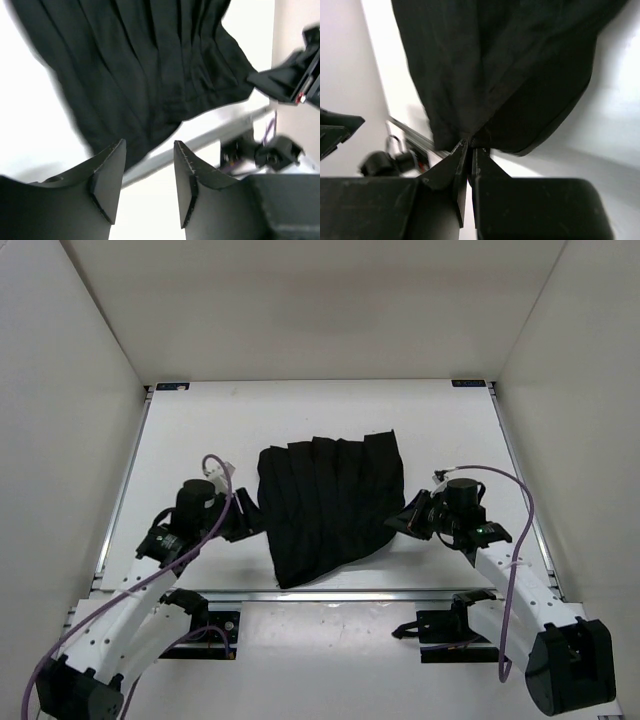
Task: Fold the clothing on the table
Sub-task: Flatten the skirt out
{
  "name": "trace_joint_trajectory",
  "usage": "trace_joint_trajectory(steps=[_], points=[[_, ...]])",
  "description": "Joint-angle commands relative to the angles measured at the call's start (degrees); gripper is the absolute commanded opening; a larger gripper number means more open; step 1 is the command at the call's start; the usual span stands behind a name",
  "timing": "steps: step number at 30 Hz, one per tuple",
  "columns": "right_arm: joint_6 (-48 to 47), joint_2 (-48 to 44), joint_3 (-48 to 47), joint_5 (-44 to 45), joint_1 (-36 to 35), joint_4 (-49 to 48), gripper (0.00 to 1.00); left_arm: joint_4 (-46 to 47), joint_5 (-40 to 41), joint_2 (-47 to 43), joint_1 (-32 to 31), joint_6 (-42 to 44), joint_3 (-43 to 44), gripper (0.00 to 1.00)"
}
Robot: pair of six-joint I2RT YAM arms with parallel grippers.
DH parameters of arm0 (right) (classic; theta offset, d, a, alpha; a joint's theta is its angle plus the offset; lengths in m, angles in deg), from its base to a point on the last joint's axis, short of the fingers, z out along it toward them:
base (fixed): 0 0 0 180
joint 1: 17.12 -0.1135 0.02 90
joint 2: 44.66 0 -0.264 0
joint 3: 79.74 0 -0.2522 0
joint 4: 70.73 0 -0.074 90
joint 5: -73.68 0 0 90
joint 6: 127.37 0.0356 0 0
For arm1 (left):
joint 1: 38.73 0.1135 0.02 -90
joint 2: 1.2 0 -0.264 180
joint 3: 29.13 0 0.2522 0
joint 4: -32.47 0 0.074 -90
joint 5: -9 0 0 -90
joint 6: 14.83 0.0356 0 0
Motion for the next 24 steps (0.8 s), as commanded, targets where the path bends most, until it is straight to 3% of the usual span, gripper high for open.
trace_joint_trajectory(steps=[1,3,12,24], points=[[-4.87,-2.63,0.37,3.20,-3.22,3.12,0.00,4.32,-0.66,1.13,-6.06,-6.15,-3.93,0.54],[-5.23,-3.51,1.25,5.13,-4.28,3.57,0.00,6.78,-1.45,0.43,-9.84,-9.84,-7.96,0.57],[-8.74,-2.47,1.08,5.05,-5.51,2.95,0.00,13.38,-2.42,-1.25,-11.87,-17.16,-23.53,0.54],[-9.36,-1.58,1.69,3.12,-5.69,0.76,0.00,8.98,1.36,-1.50,-12.49,-17.68,-26.44,0.61]])
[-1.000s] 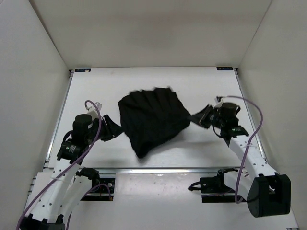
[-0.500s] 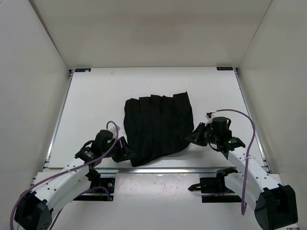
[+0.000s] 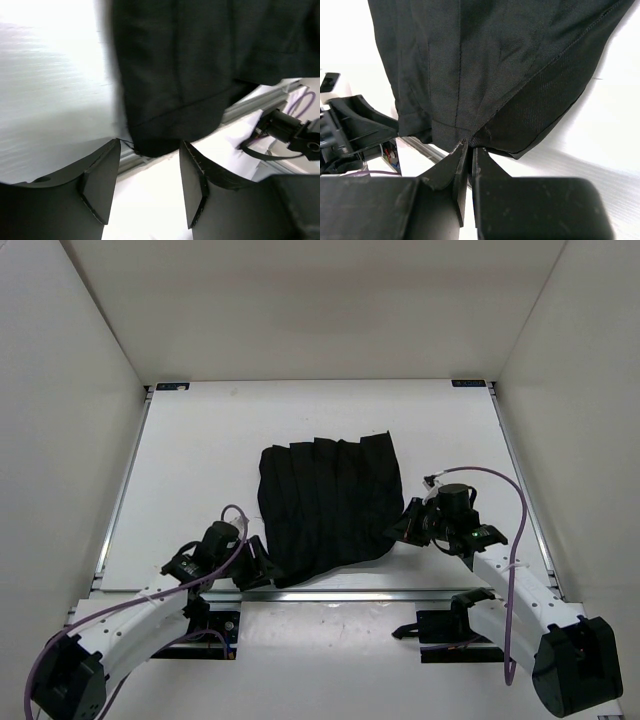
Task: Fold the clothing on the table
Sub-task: Flatten the skirt out
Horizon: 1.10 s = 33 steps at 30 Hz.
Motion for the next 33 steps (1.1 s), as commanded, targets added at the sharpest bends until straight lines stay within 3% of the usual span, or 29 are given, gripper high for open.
trace_joint_trajectory(steps=[1,10,11,15,18,22,24,27,33], points=[[-0.60,-0.57,-0.01,-0.99,0.78,-2.78,0.00,0.57,1.97,-0.72,-0.05,-1.34,-2.92,0.61],[-1.47,0.83,-0.01,-2.23,1.22,-3.84,0.00,9.01,5.49,7.96,-0.93,-2.92,-2.94,0.57],[-1.56,1.09,-0.10,-1.96,1.39,-3.58,0.00,9.54,5.66,8.85,-1.54,-2.57,-2.32,0.51],[-3.40,1.88,-1.59,-3.63,1.92,-3.23,0.00,10.78,5.58,13.08,-1.73,0.15,2.77,0.00],[-7.78,3.81,-9.38,-6.17,4.29,2.03,0.00,7.19,5.05,12.46,3.88,4.63,10.76,0.00],[-12.45,6.98,-26.08,-11.70,9.47,8.55,0.00,-3.53,3.65,16.84,11.97,15.42,35.87,0.00],[-12.90,7.42,-38.71,-13.55,12.19,11.71,0.00,-9.14,6.61,19.05,11.90,18.43,51.92,0.00],[-10.45,7.07,-49.10,-16.90,14.92,12.77,0.00,-13.47,9.96,19.24,12.07,18.44,65.75,0.00],[-2.28,3.91,-52.83,-21.12,13.79,7.95,0.00,-18.04,11.82,15.89,15.06,18.61,75.37,0.00]])
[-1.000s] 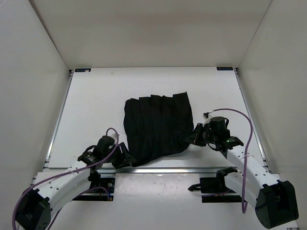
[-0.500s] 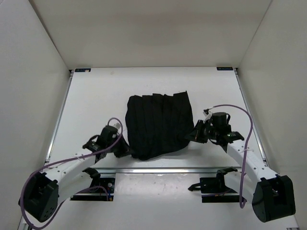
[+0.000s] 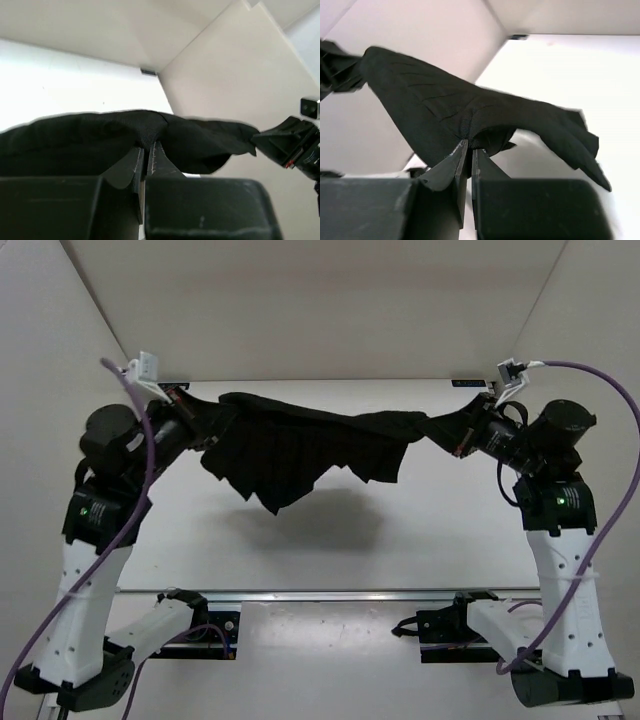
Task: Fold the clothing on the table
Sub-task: Flatten the skirt out
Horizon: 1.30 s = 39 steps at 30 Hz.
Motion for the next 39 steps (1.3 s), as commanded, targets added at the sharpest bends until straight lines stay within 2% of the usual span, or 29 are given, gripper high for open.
trace_joint_trajectory(steps=[1,4,6,9,10,12,14,17,19,21,24,25,28,30,34,39], points=[[5.01,-0.25,-0.90,-5.36,-0.29,-1.56,0.00,-7.75,1.68,0.13,2.01,2.26,2.51,0.00],[5.28,3.61,-1.60,-6.24,-1.25,-2.36,0.00,-5.48,-0.68,1.62,3.68,3.14,-1.25,0.00],[7.11,8.78,-0.56,-8.51,-0.64,-4.29,0.00,-3.29,-4.20,3.98,7.71,3.23,-5.03,0.00],[18.52,15.19,4.28,-16.15,2.00,-18.59,0.00,1.29,-9.40,11.72,9.66,4.11,-6.90,0.00],[20.29,18.18,2.63,-16.09,2.09,-22.28,0.00,2.00,-9.23,15.04,9.92,4.72,-4.46,0.00],[16.98,23.45,-6.14,-14.08,1.91,-17.68,0.00,1.22,-7.91,20.05,10.01,5.16,3.00,0.00],[12.15,28.29,-21.30,-13.54,1.47,-10.73,0.00,-3.42,-8.87,26.82,10.98,6.04,17.81,0.00],[12.31,32.01,-33.65,-13.46,2.09,-9.04,0.00,-9.49,-9.13,32.73,13.00,6.57,35.32,0.00],[12.92,32.36,-34.91,-13.45,4.71,-9.30,0.00,-8.73,-10.45,32.14,14.75,5.70,35.82,0.00],[13.36,31.40,-30.80,-14.24,6.04,-11.41,0.00,-6.53,-12.04,29.32,14.33,5.43,29.25,0.00],[15.55,28.24,-13.36,-16.96,7.01,-18.59,0.00,-0.21,-12.47,22.73,12.65,4.90,5.84,0.00],[15.82,27.28,-9.99,-17.23,7.27,-20.27,0.00,3.29,-12.91,20.11,12.65,3.25,1.84,0.00],[14.69,27.00,7.31,-16.01,7.80,-23.72,0.01,10.78,-14.76,16.49,12.30,-0.01,-19.32,0.00],[12.76,27.53,14.61,-13.37,7.71,-23.90,0.00,15.51,-14.42,15.60,10.73,-1.77,-27.24,0.00],[13.71,23.15,31.67,-4.87,6.40,-26.79,0.00,16.85,-11.78,16.13,9.23,-2.66,-39.83,0.00],[8.54,16.90,39.60,6.04,3.06,-13.55,0.00,15.72,-10.29,10.27,5.98,-1.08,-51.17,0.00]])
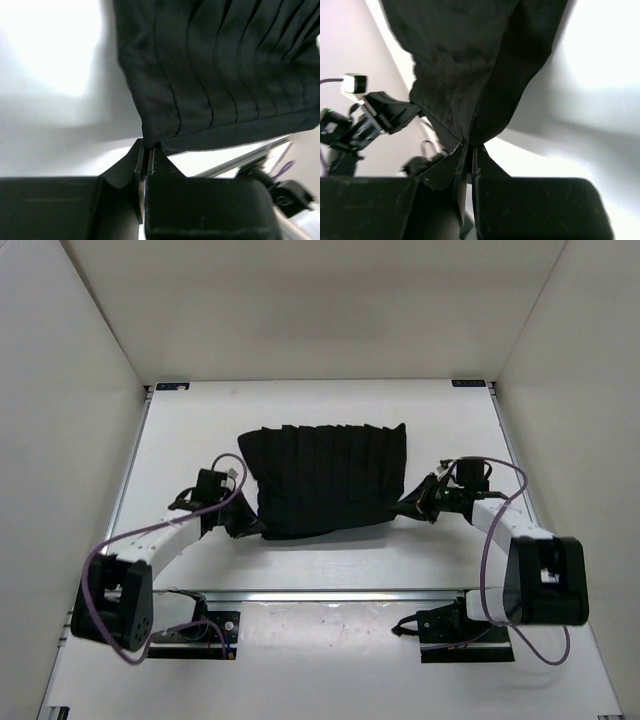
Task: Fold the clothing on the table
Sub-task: Flatten the skirt out, then fold the skirt
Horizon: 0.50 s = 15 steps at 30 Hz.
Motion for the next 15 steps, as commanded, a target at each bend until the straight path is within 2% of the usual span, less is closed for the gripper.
trace_joint_trajectory(steps=[1,8,12,15], points=[[-4.87,-8.80,1.18,8.37,-1.34,4.67,0.00,1.27,4.05,-9.66,-2.20,0.70,-3.80,0.00],[-5.66,-25.31,11.13,12.32,-3.09,17.85,0.00,-6.55,5.90,-23.91,-6.16,-1.76,-12.78,0.00],[-2.51,-37.35,12.10,14.53,-5.03,26.91,0.00,-12.00,7.93,-35.51,-9.76,-6.24,-14.02,0.00],[0.21,-46.84,13.24,14.01,-4.77,31.84,0.00,-17.62,6.36,-42.37,-8.98,-6.95,-13.14,0.00]])
